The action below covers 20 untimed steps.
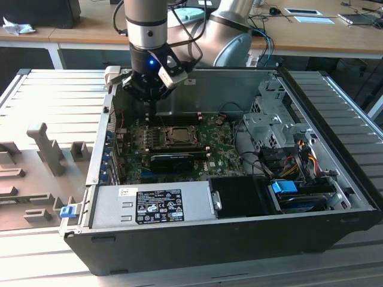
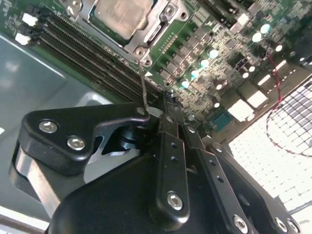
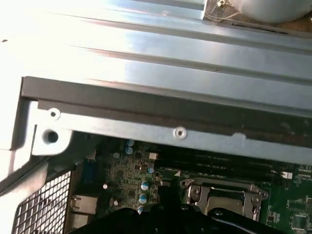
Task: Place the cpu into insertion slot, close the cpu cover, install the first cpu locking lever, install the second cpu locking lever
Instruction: 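Install the first cpu locking lever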
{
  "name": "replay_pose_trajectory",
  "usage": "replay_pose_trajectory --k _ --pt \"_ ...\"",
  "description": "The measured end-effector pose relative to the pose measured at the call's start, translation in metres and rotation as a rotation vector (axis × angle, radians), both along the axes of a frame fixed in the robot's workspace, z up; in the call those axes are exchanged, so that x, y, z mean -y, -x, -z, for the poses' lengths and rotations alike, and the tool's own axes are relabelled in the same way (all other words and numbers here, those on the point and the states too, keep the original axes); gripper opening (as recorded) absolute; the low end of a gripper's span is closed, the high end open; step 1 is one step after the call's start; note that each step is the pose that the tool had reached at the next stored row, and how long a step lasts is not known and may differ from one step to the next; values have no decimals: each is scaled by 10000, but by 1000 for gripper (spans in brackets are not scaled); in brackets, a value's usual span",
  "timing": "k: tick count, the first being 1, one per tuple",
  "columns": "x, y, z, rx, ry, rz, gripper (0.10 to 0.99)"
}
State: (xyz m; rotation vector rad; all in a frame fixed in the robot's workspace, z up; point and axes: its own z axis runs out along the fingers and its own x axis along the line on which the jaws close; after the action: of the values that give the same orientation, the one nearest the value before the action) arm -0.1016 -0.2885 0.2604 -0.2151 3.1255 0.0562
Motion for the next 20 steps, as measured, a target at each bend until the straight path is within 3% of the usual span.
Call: replay_pose_trajectory --k 6,10,13,15,16,20 --pt "-3 -187 49 0 27 0 106" --pt "-3 -246 113 6 33 3 106" --pt "-3 -394 139 9 10 1 106" --pt "-4 -433 142 9 -472 5 106" --pt "-3 -442 145 9 -618 14 106" --pt "-4 -502 226 8 -673 35 106"
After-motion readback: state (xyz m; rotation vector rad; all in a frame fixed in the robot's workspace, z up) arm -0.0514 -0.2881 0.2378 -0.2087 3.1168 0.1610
